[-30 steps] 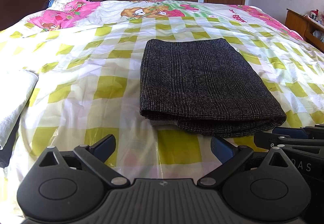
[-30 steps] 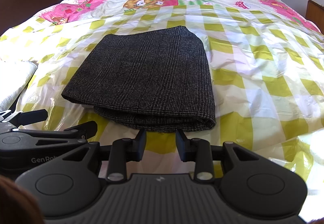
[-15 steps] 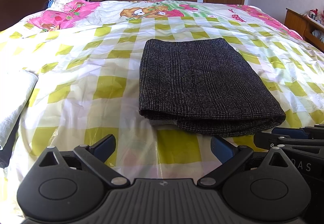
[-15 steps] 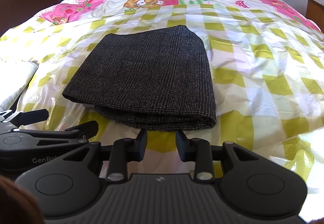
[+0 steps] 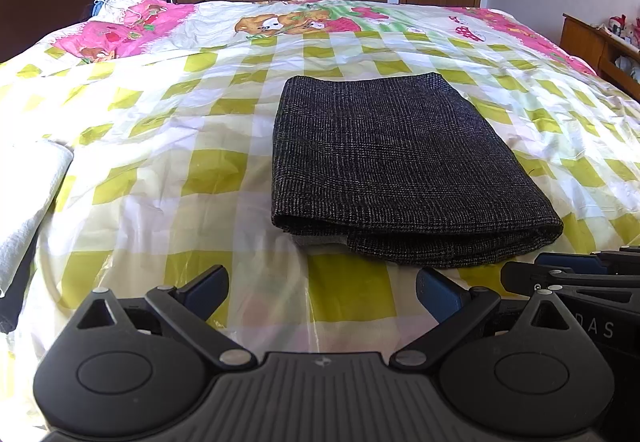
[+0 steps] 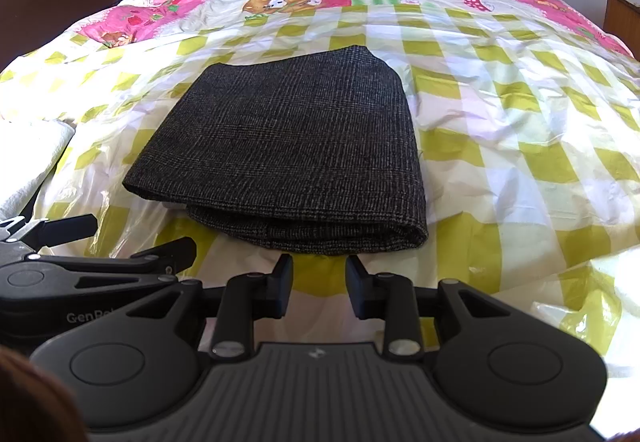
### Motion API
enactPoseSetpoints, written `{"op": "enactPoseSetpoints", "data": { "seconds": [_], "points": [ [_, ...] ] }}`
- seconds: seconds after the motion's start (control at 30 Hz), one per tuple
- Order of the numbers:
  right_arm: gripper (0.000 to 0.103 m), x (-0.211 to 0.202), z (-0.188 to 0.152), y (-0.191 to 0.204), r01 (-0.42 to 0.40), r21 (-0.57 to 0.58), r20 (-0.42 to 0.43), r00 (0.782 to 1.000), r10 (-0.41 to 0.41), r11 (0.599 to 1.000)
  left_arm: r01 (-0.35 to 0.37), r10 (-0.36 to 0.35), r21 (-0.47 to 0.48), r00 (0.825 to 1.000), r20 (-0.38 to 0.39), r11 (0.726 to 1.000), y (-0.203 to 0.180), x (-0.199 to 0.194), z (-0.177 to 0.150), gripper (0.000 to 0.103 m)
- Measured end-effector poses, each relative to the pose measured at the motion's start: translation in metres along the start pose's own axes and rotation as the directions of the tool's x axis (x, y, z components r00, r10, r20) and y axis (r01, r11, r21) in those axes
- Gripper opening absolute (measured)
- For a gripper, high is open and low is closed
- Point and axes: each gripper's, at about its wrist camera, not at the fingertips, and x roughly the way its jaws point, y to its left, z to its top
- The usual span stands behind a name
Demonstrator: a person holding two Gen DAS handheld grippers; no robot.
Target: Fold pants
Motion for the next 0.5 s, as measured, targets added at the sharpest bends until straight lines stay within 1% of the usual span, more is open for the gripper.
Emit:
{"op": "enactPoseSetpoints", "data": {
  "seconds": [0.5],
  "points": [
    [0.029, -0.0006, 0.0000, -0.0001, -0.003, 0.005, -0.007, 1.000, 0.003, 1.000, -0.001, 0.001, 0.007, 1.000, -0.001, 1.000, -0.0007, 0.0004, 0.0000, 0.103]
  ]
}}
